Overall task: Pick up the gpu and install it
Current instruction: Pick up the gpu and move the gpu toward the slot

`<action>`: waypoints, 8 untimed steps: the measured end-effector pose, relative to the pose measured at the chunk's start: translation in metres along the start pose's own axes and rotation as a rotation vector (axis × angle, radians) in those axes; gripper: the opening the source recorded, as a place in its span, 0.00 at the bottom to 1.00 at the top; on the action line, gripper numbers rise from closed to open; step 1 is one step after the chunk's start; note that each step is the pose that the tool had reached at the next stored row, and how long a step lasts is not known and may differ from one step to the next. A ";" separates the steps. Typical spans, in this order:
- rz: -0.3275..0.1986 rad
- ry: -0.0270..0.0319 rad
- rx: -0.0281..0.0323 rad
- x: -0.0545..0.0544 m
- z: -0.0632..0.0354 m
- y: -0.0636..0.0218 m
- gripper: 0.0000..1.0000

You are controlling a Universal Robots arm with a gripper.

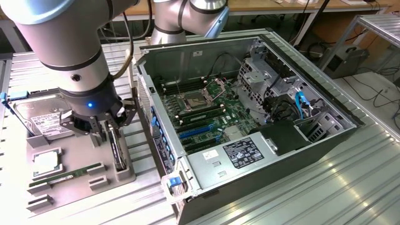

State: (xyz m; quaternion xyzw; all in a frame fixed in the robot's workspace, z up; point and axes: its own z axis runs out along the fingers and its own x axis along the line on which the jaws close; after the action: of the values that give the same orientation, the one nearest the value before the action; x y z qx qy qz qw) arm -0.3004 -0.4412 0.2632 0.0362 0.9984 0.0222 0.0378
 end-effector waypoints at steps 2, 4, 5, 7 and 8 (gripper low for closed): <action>0.000 0.0001 -0.0005 0.000 0.0047 -0.0002 0.36; 0.000 0.0002 -0.0030 0.000 0.0080 -0.0004 0.36; 0.000 0.0004 -0.0048 0.000 0.0092 -0.0004 0.36; 0.001 0.0010 -0.0113 0.000 0.0115 -0.0006 0.36; 0.001 0.0011 -0.0142 0.000 0.0126 -0.0005 0.36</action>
State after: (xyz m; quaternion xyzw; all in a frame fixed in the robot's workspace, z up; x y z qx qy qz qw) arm -0.2997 -0.4412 0.2507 0.0364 0.9982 0.0294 0.0375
